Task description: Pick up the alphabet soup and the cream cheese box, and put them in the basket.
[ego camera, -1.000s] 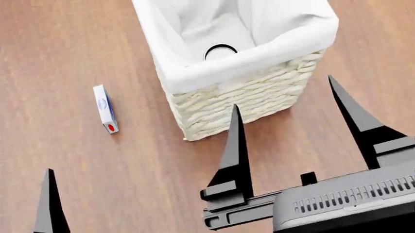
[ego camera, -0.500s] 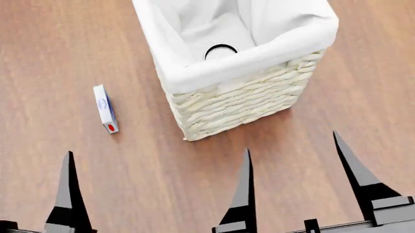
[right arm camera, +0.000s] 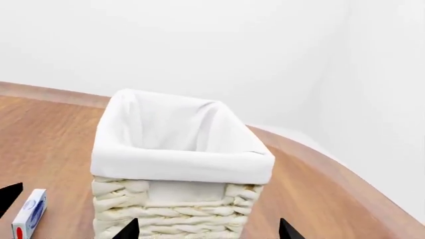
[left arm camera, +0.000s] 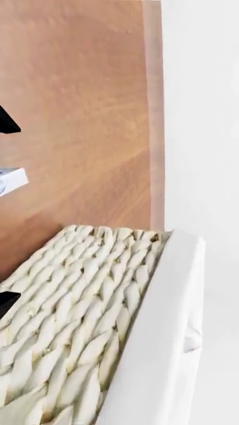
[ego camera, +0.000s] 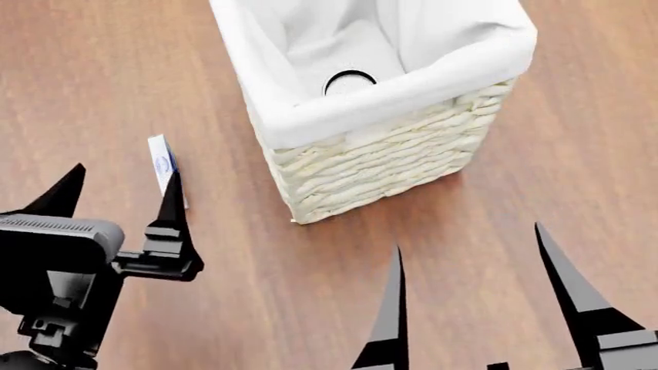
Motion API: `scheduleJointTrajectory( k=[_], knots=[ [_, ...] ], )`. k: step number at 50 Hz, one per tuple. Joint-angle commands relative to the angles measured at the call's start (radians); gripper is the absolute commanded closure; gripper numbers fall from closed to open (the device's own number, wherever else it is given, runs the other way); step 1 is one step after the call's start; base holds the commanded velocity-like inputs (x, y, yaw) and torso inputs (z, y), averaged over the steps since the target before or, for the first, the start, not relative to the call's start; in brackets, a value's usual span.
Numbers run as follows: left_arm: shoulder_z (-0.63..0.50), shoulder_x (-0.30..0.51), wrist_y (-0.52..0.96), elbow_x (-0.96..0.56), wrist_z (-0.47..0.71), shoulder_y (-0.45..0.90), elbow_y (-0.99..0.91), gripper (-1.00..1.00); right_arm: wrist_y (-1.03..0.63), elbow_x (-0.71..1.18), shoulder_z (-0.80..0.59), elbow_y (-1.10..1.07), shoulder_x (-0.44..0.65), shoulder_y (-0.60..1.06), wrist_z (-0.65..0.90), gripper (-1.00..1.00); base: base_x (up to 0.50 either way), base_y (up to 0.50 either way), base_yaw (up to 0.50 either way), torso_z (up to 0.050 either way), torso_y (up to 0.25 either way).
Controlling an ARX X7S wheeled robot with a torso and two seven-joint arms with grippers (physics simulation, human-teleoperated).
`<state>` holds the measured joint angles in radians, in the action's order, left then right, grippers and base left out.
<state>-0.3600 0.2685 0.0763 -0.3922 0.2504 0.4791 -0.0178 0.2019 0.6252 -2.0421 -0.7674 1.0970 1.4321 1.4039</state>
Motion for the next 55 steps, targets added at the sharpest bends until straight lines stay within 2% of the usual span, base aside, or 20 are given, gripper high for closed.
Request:
scheduleJointTrajectory(
  k=[1, 10, 15, 22, 27, 32, 46, 47, 55],
  knots=[
    [0.001, -0.048, -0.011, -0.021, -0.041, 0.104, 0.211, -1.00, -0.002, 0.000, 0.006, -0.013, 0.011, -0.007, 0.000, -1.00, 0.00, 0.00, 0.00, 0.000, 0.000],
    [0.005, -0.105, -0.081, -0.002, -0.077, 0.209, 0.470, -1.00, 0.017, -0.016, 0.011, 0.012, 0.003, -0.033, 0.003, -1.00, 0.00, 0.00, 0.00, 0.000, 0.000],
    [0.009, -0.147, -0.159, 0.019, -0.100, 0.291, 0.683, -1.00, 0.017, -0.014, 0.014, 0.012, 0.004, -0.036, 0.003, -1.00, 0.00, 0.00, 0.00, 0.000, 0.000],
    [0.010, -0.172, -0.228, 0.039, -0.100, 0.340, 0.827, -1.00, 0.018, -0.009, 0.019, 0.017, -0.004, -0.042, -0.001, -1.00, 0.00, 0.00, 0.00, 0.000, 0.000],
    [0.014, -0.209, -0.311, 0.054, -0.106, 0.415, 1.012, -1.00, 0.020, -0.017, 0.020, 0.018, -0.006, -0.052, -0.002, -1.00, 0.00, 0.00, 0.00, 0.000, 0.000],
    [0.026, -0.263, -0.476, 0.057, -0.135, 0.514, 1.317, -1.00, 0.016, 0.000, 0.025, 0.005, 0.012, -0.042, -0.010, -1.00, 0.00, 0.00, 0.00, 0.000, 0.000],
    [0.095, -0.265, -0.444, 0.134, -0.125, 0.497, 1.326, -1.00, 0.011, -0.005, 0.030, 0.007, 0.002, -0.058, -0.012, -1.00, 0.00, 0.00, 0.00, 0.000, 0.000],
    [0.099, -0.266, -0.450, 0.133, -0.134, 0.496, 1.326, 1.00, 0.004, 0.004, 0.033, -0.002, 0.005, -0.050, -0.014, -1.00, 0.00, 0.00, 0.00, 0.000, 0.000],
    [0.105, -0.265, -0.456, 0.140, -0.148, 0.494, 1.326, 1.00, 0.013, -0.001, 0.036, 0.013, -0.004, -0.068, -0.013, -1.00, 0.00, 0.00, 0.00, 0.000, 0.000]
  ],
)
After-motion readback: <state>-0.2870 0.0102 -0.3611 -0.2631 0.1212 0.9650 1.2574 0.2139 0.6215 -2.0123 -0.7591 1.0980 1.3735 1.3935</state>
